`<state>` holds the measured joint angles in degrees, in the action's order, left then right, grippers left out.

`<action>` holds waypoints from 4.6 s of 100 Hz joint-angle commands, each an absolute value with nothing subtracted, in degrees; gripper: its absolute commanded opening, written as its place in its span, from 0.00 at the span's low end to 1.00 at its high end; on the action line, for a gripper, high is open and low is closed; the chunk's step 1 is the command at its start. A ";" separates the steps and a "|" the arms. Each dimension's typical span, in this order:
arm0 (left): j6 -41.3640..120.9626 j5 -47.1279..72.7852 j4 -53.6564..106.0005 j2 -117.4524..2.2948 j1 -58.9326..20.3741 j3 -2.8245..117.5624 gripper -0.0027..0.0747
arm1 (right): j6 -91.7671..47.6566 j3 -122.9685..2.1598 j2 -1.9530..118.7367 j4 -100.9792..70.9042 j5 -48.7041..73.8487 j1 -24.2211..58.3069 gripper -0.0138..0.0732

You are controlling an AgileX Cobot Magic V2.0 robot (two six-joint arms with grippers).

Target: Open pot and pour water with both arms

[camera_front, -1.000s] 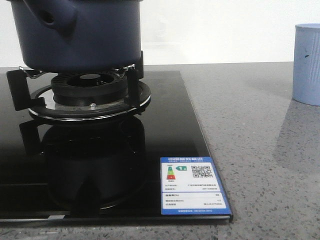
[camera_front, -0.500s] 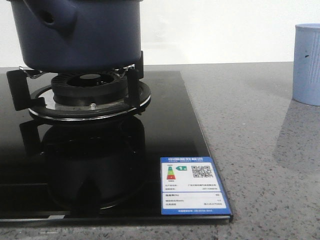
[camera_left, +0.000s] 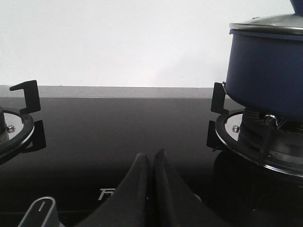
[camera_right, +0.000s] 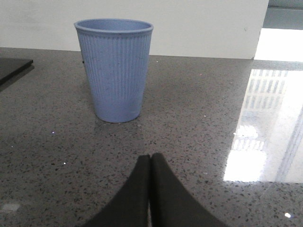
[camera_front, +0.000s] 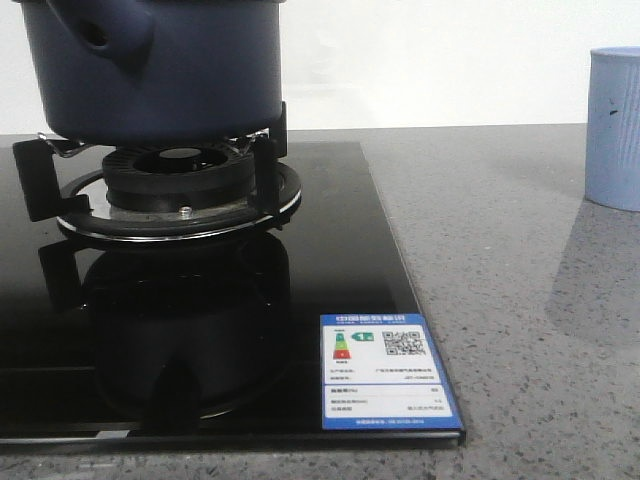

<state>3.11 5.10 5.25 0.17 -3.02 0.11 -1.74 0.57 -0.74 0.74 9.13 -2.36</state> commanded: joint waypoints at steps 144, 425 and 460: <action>21.51 23.75 25.99 -25.58 -15.64 42.51 0.01 | -21.57 -33.48 24.86 -27.74 28.89 4.12 0.09; 21.51 -12.70 23.59 -73.80 -31.07 55.81 0.66 | -21.57 -33.56 25.82 -29.35 32.22 5.90 0.70; 21.51 -12.70 23.41 -73.80 -31.07 55.81 0.56 | -21.57 -33.56 25.82 -29.35 32.22 5.90 0.70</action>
